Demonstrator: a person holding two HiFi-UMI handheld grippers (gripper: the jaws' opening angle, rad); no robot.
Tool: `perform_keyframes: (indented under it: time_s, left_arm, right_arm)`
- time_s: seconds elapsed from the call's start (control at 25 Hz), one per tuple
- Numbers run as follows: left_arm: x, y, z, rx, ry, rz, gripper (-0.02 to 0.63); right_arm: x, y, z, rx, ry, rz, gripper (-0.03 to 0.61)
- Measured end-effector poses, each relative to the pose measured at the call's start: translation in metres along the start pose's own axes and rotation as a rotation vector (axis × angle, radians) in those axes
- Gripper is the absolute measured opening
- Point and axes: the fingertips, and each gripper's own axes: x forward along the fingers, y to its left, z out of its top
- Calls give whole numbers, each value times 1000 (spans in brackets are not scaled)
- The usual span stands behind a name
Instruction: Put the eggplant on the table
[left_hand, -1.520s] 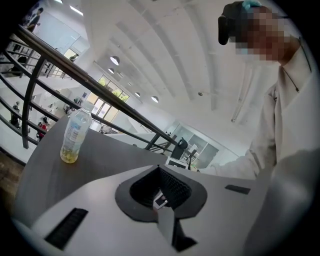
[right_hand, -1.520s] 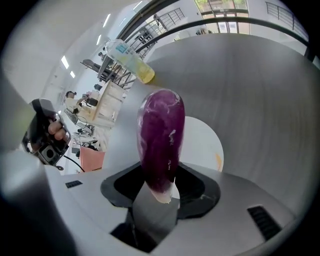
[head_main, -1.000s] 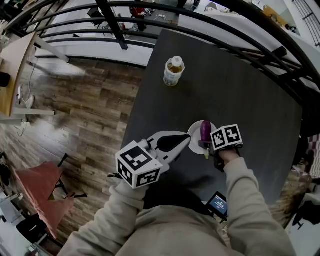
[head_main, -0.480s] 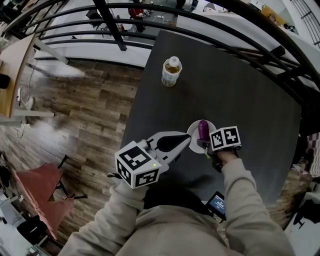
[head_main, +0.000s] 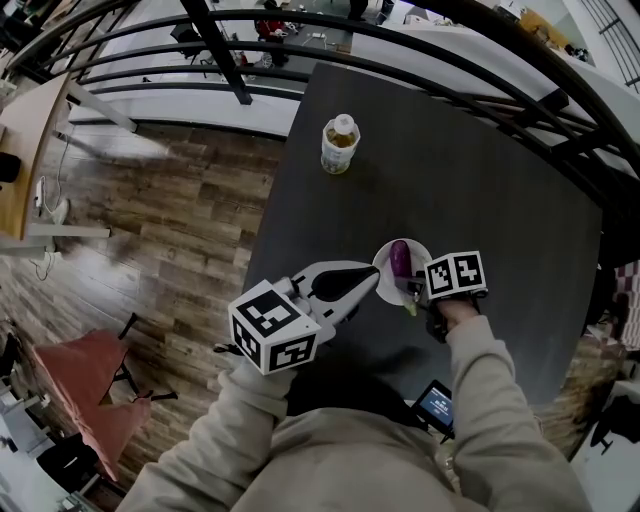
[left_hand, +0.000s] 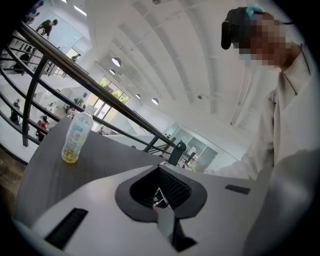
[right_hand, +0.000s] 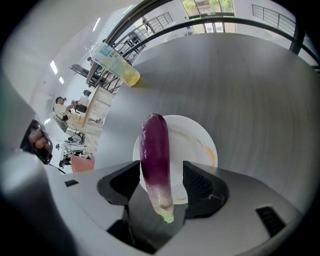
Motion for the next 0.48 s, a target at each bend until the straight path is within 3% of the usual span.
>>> perform_keyframes:
  time_s: [0.32, 0.48]
  left_arm:
    - [3, -9, 10, 33, 8, -9, 6]
    - [6, -20, 21, 66, 8, -18, 6]
  right_arm:
    - [-14, -4, 2, 2, -31, -3, 259]
    - [-30, 11, 5, -4, -65, 63, 259]
